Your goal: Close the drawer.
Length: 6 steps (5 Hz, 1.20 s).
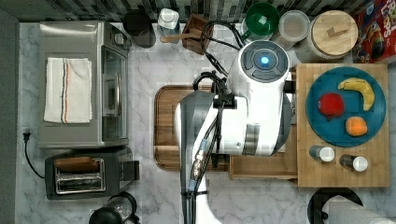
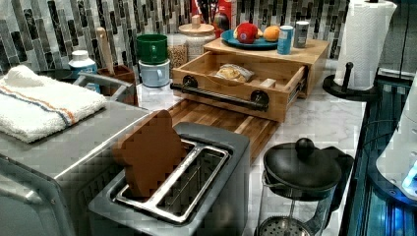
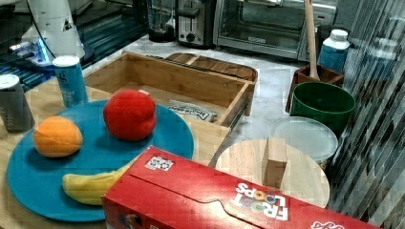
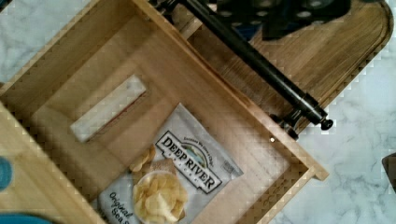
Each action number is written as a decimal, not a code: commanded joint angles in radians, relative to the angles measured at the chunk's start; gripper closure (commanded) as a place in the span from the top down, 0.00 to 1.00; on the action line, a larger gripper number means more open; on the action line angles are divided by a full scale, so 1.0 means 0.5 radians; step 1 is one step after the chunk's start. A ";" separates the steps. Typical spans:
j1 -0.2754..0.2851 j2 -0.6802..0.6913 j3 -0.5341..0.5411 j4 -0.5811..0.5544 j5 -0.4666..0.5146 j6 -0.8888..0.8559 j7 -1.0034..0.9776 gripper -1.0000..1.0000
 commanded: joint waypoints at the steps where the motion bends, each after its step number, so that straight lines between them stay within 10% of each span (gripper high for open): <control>1: 0.163 -0.036 0.033 -0.184 0.251 0.272 -0.259 1.00; 4: 0.178 -0.063 0.272 -0.500 0.350 0.554 -0.440 1.00; 5: 0.177 -0.100 0.318 -0.598 0.378 0.605 -0.521 0.00; 6: 0.175 -0.086 0.344 -0.720 0.311 0.764 -0.673 0.00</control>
